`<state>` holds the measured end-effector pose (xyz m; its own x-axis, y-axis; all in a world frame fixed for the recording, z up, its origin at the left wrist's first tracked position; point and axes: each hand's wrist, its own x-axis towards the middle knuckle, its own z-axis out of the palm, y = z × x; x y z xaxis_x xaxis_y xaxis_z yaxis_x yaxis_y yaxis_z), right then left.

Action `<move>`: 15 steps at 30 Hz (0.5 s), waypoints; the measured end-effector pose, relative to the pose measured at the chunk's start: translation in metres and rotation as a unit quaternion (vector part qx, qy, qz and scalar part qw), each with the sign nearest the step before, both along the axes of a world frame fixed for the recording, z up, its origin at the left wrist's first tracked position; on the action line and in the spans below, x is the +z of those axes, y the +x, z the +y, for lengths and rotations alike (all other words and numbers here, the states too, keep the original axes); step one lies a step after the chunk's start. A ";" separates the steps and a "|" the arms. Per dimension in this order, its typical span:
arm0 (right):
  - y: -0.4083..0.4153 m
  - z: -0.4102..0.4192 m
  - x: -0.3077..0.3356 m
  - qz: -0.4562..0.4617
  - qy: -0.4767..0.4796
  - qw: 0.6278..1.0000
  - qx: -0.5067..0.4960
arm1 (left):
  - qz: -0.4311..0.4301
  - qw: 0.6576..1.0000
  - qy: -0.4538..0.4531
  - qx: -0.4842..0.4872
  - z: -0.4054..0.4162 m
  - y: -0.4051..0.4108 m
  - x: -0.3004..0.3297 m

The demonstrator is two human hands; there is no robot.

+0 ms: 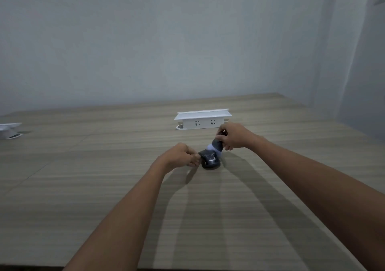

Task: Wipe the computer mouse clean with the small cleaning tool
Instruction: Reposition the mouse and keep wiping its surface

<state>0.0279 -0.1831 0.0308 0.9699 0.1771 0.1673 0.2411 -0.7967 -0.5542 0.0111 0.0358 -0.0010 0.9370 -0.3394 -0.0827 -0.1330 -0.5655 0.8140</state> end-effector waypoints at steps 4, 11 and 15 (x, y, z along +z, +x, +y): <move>-0.001 -0.006 0.003 -0.008 -0.003 1.000 0.000 | -0.040 0.997 0.058 -0.017 0.011 0.005 0.010; -0.003 -0.035 0.013 0.002 -0.029 0.999 -0.013 | -0.104 0.978 0.166 -0.074 0.009 0.033 0.028; -0.005 -0.045 0.016 0.023 -0.025 0.999 -0.015 | -0.053 0.953 0.253 -0.158 -0.003 0.040 0.032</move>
